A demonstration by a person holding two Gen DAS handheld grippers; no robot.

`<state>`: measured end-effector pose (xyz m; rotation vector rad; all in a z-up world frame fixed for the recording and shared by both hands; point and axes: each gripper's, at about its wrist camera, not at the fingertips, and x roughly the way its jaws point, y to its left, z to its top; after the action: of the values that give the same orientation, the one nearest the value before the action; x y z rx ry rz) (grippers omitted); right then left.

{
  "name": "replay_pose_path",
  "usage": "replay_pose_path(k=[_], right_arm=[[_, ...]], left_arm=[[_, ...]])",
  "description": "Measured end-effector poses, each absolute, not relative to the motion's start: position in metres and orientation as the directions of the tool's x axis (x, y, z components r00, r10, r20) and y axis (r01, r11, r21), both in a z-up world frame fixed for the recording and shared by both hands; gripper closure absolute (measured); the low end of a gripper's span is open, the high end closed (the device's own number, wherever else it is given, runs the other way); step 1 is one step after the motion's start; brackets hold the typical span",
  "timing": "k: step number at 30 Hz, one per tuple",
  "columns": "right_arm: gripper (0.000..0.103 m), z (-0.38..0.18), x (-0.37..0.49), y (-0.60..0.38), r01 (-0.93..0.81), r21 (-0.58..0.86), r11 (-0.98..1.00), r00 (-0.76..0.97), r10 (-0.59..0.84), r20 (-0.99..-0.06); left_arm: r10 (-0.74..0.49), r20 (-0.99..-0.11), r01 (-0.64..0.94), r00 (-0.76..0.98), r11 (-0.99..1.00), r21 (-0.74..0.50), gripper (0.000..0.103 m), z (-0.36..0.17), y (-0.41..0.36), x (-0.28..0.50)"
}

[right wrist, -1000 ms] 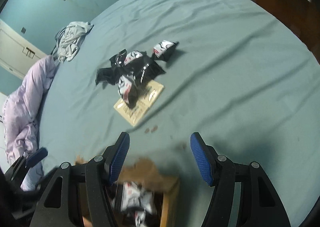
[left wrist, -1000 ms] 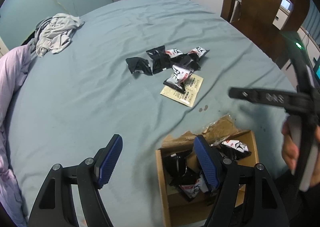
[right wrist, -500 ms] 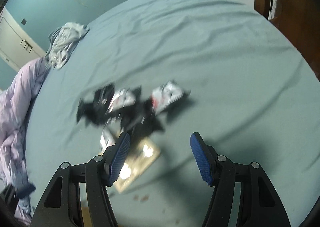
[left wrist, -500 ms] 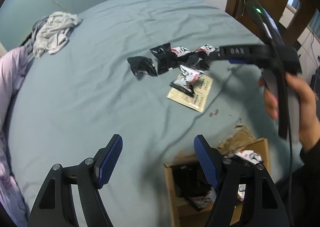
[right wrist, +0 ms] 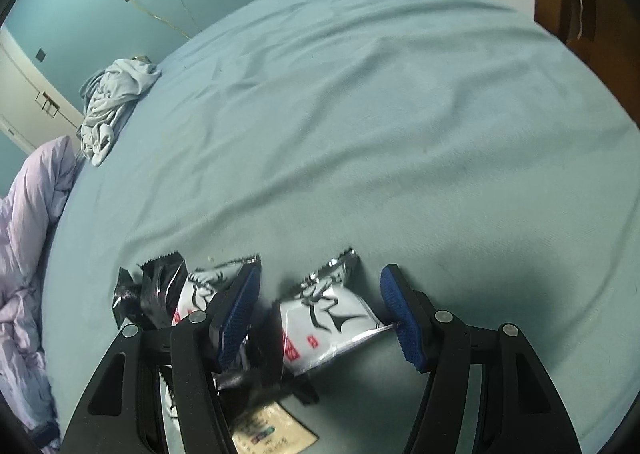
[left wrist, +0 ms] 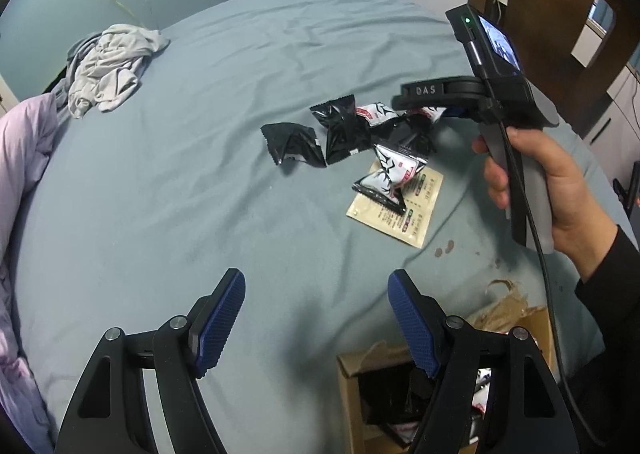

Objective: Organize snacks
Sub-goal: 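Grasp a white packet with the right gripper while the left grasps a white packet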

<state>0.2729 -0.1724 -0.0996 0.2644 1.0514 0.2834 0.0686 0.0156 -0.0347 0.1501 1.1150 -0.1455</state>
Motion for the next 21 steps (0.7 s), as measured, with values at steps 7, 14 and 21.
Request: replay_pose_path(k=[7, 14, 21], right_arm=[[0.079, -0.087, 0.254, -0.201, -0.068, 0.473, 0.878, 0.517, 0.437, -0.736], [0.079, -0.051, 0.203, -0.232, -0.023, 0.520, 0.854, 0.568, 0.440, -0.696], [0.079, -0.004, 0.125, -0.256, -0.034, 0.582, 0.812, 0.589, 0.487, -0.645]], left_arm=[[-0.057, -0.877, 0.205, 0.477, 0.977, 0.048, 0.028, -0.037, 0.017, 0.081], [-0.104, -0.851, 0.242, 0.515, 0.970, 0.028, 0.028, -0.039, 0.011, 0.108], [-0.234, -0.879, 0.362, 0.416, 0.929, -0.076, 0.028, -0.056, -0.015, 0.133]])
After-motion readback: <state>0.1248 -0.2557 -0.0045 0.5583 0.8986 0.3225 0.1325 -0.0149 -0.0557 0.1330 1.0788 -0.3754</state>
